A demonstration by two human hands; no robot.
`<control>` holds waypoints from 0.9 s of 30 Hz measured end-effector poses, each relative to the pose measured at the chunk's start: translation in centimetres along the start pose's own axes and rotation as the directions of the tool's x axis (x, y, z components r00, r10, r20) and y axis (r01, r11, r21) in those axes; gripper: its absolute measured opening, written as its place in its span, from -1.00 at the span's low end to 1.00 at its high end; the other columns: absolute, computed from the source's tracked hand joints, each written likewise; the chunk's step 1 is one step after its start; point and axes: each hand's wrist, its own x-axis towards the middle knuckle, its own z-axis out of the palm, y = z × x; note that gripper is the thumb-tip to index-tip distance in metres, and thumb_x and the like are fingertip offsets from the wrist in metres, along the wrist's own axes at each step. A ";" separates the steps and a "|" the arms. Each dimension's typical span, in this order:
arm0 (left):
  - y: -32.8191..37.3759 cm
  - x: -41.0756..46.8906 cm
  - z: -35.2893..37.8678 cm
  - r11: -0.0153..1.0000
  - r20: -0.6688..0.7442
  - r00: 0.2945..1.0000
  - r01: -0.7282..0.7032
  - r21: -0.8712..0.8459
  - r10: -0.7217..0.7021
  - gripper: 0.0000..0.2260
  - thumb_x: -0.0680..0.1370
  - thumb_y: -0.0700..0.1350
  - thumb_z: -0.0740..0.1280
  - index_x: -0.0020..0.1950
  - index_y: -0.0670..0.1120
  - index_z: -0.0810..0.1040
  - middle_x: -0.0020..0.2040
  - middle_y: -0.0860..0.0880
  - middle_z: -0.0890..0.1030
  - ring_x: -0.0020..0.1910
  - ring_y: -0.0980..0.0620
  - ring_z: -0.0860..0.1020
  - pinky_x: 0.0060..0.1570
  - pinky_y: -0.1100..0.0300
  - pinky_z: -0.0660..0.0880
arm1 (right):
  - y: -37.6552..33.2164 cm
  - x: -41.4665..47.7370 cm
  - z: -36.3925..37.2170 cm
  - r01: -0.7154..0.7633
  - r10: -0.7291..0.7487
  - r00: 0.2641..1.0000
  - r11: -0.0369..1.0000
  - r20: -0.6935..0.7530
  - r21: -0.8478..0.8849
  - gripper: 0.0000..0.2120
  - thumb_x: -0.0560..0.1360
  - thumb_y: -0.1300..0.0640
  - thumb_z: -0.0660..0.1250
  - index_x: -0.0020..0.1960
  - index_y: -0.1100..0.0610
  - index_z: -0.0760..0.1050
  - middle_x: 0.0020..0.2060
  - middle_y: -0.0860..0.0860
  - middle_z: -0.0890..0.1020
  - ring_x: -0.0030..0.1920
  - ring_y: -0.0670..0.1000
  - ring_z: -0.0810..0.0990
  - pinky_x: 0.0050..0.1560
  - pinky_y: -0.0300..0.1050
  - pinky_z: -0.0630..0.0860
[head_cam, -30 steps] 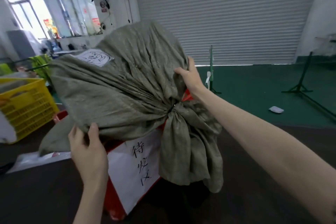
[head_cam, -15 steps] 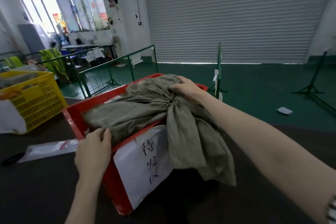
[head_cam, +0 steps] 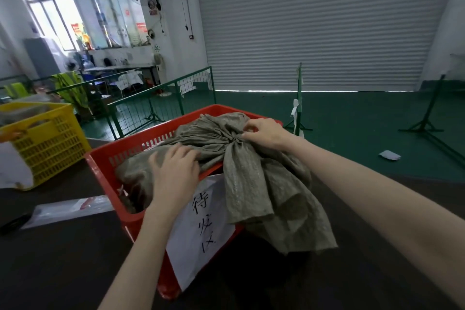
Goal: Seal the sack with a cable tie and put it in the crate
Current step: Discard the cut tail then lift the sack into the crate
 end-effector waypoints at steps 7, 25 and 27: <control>1.5 6.3 3.3 0.990 0.601 0.786 -0.109 -0.094 0.144 -0.39 0.52 0.16 0.18 0.49 0.32 -0.06 0.56 0.11 0.12 0.50 -0.11 0.19 0.35 -0.37 0.17 | 3.2 -2.4 1.4 -0.208 0.207 0.978 0.978 0.030 0.023 -0.14 0.35 -0.28 0.34 0.50 0.00 0.06 0.46 0.12 0.22 0.44 0.23 0.22 0.41 0.31 0.15; 3.6 3.8 4.5 0.857 0.055 0.855 -0.515 -0.028 0.515 -0.19 0.46 0.02 0.31 0.54 0.03 -0.14 0.58 -0.10 -0.04 0.55 -0.14 0.01 0.41 -0.25 0.10 | 1.4 -6.0 1.5 -0.174 0.405 0.908 0.592 -0.105 0.787 -0.51 0.36 0.34 0.38 0.20 0.12 0.28 0.08 0.12 0.54 0.03 0.07 0.57 -0.09 -0.08 0.52; 4.6 3.8 4.2 0.794 -0.011 0.800 -0.598 -0.106 0.600 -0.19 0.46 0.05 0.30 0.53 0.07 -0.18 0.58 -0.08 -0.09 0.56 -0.09 -0.12 0.43 -0.23 -0.05 | 0.1 -6.3 0.6 -0.111 0.310 0.944 0.612 -0.109 0.783 -0.51 0.35 0.38 0.37 0.20 0.12 0.32 0.08 0.12 0.56 0.03 0.05 0.59 -0.09 -0.13 0.52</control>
